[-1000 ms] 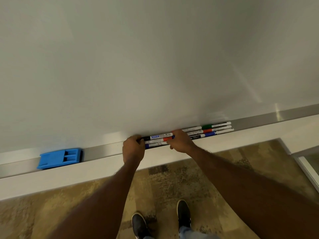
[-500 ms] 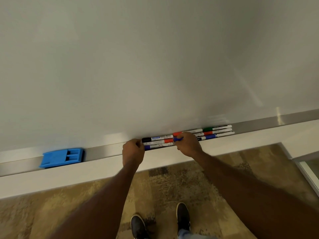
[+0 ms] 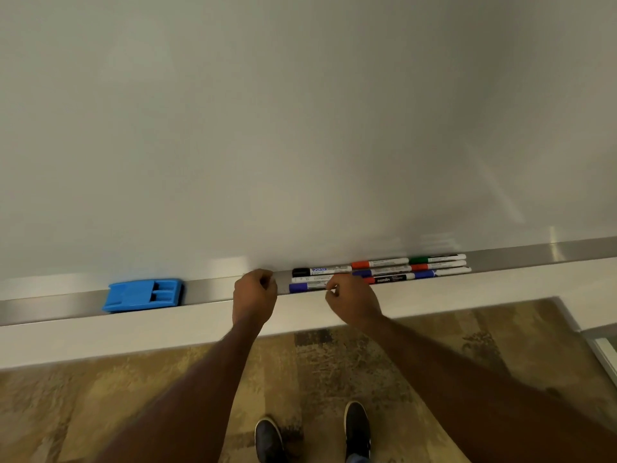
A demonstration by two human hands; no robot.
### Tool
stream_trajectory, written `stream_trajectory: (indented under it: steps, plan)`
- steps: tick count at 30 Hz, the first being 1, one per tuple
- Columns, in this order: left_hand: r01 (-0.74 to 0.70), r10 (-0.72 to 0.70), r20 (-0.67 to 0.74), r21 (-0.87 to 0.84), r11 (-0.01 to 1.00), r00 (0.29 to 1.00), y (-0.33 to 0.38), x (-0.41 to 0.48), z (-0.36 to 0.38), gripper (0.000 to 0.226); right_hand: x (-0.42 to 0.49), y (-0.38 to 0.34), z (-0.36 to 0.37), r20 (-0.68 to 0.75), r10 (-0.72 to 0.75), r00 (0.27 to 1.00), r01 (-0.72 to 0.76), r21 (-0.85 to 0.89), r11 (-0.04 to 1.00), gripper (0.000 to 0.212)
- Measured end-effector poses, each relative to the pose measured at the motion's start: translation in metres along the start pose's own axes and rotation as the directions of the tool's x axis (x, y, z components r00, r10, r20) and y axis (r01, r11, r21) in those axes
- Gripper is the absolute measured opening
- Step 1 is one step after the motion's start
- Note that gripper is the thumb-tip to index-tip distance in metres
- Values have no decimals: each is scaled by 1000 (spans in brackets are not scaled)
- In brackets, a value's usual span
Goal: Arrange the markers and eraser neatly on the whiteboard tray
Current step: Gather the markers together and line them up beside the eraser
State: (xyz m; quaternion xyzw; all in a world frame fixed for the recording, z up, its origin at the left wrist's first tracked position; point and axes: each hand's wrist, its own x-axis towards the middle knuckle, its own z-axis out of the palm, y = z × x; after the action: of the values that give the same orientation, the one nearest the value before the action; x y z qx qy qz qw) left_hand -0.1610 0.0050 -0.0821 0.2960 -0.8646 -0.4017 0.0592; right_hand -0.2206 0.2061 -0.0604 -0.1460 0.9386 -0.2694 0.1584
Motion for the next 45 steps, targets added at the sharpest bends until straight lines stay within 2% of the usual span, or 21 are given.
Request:
stream_trajectory:
  steps: [5,11,16,20,23,26,29,33,38,45]
  plan:
    - [-18,18,-43,10,1000,999,-17,-1,-24,17,-1,-34,25,96,-87,992,91,-40,995,19]
    - [-76,86,-141,80,994,986,-46,4,-74,26,9,-82,47,98,-179,979,179,7,984,18]
    - [-63,116,-191,264,963,975,-80,14,-122,33,17,-124,66,126,-209,970,194,119,974,19]
    - [73,57,-307,395,916,950,-110,18,-155,43,22,-157,89,184,-224,957,185,210,960,23]
    - [206,-65,-384,337,919,921,-131,27,-173,52,25,-177,107,249,-197,948,126,276,953,33]
    - [350,-263,-349,216,911,899,-149,41,-187,68,28,-194,120,315,-158,936,50,325,944,45]
    - [387,-343,-230,188,903,911,-164,50,-190,84,30,-209,129,385,-126,914,-16,344,939,52]
    - [383,-351,-176,213,899,920,-170,56,-187,87,26,-224,138,414,-155,897,1,347,938,48]
    - [316,-282,-174,217,924,944,-169,54,-188,69,28,-237,141,462,-160,872,-53,415,908,40]
    - [248,-226,-168,125,961,960,-156,44,-183,58,22,-230,133,409,-123,904,-101,484,869,42]
